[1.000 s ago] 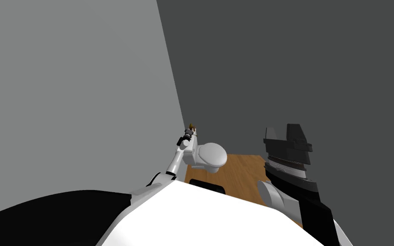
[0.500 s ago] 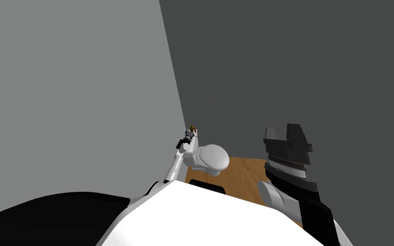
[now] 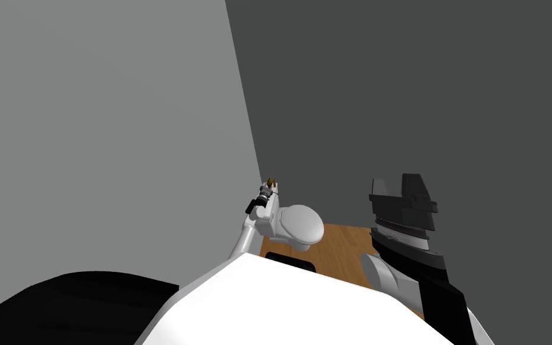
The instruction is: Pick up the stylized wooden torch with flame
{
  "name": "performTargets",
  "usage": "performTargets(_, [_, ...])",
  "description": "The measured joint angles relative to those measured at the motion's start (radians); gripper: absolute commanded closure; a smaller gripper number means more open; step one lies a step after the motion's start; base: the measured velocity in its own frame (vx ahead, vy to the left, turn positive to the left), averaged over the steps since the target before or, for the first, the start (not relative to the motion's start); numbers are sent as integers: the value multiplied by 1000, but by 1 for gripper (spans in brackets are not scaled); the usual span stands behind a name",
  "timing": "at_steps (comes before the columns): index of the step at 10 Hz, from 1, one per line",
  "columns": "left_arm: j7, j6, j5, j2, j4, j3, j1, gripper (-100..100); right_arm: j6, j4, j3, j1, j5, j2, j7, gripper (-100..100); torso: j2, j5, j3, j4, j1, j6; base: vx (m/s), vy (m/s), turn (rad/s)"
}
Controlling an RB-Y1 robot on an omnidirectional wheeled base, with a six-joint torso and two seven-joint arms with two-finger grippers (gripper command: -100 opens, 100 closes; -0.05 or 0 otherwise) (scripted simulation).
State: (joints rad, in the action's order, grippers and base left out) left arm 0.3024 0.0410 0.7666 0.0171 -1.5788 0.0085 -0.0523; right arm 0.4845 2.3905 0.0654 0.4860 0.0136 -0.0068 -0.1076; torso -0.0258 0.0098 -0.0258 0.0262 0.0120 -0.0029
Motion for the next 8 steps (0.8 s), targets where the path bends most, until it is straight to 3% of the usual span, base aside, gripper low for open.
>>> performTargets(1, [6,10,-8,-3,-33,0,21,100,0,0,0,0,0,0,0,0,1,0,1,0,1,0,90,-7,154])
performTargets(3, [48,27,-56,-12,-94,-35,84,100,0,0,0,0,0,0,0,0,-2,0,-1,1,1,0,74,-9,40])
performTargets(5, [58,30,-64,-13,-143,-42,118,100,0,0,0,0,0,0,0,0,2,1,1,-1,2,0,39,-9,89])
performTargets(6, [80,48,-94,-23,-169,-53,138,100,0,0,0,0,0,0,0,0,0,1,0,0,1,-1,102,-22,89])
performTargets(8, [109,55,-116,-20,-229,-74,196,100,0,0,0,0,0,0,0,0,-1,1,0,0,2,1,83,-9,57])
